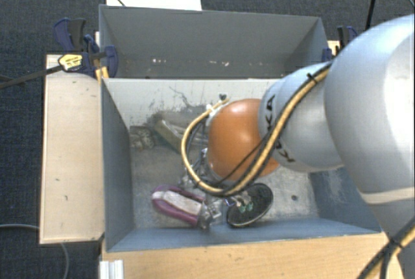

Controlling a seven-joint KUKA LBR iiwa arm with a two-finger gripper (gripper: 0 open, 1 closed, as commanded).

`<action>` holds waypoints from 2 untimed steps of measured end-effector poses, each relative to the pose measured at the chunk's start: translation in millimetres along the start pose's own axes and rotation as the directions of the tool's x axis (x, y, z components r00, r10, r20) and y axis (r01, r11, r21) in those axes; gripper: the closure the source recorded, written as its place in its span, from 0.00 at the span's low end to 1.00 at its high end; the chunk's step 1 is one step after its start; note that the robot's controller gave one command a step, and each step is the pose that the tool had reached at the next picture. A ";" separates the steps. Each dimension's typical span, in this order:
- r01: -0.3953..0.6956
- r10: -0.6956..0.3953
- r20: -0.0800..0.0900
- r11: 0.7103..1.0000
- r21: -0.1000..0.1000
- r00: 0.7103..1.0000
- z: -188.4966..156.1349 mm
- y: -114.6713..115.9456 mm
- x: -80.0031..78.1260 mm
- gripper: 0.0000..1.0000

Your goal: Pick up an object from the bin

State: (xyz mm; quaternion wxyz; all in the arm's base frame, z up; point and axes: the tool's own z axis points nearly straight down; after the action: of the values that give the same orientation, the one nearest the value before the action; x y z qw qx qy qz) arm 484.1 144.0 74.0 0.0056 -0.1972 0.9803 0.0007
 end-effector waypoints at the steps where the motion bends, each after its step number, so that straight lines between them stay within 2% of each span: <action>1: -0.004 0.004 0.004 1.000 0.000 1.000 -0.5 -1.3 -2.2 1.00; 2: 0.101 -0.101 0.000 0.995 0.001 0.995 -156.7 -3.3 -13.0 1.00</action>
Offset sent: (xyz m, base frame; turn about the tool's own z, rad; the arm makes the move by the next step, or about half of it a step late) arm 0.0000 0.0000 0.0000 0.0000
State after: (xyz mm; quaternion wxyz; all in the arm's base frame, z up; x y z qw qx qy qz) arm 495.7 145.5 230.8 0.0059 -0.2467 0.9691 0.0002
